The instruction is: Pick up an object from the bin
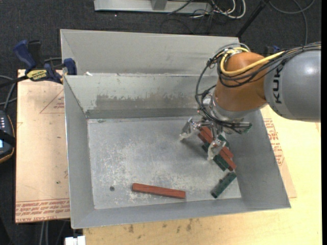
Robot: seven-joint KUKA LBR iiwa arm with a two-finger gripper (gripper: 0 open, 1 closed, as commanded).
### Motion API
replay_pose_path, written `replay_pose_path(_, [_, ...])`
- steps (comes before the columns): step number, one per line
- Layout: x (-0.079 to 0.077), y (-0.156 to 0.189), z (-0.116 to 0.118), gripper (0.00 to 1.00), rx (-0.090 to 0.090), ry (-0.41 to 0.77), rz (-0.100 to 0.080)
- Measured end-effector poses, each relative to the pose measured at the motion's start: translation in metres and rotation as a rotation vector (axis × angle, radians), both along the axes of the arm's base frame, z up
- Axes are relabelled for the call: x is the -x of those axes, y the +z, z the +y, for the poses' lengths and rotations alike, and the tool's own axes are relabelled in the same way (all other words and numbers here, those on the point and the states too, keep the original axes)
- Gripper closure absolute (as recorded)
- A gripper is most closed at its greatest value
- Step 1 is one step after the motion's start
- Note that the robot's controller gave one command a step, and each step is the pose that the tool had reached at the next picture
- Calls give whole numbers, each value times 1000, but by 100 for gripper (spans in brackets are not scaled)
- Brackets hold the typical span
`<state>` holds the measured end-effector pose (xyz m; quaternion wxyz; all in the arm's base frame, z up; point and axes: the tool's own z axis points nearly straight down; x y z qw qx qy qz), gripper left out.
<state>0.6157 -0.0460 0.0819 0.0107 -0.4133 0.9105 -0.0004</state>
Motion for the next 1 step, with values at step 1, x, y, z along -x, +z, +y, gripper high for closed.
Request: replay_pose_path(1, [-5, 19, -1, 0, 7, 197, 17])
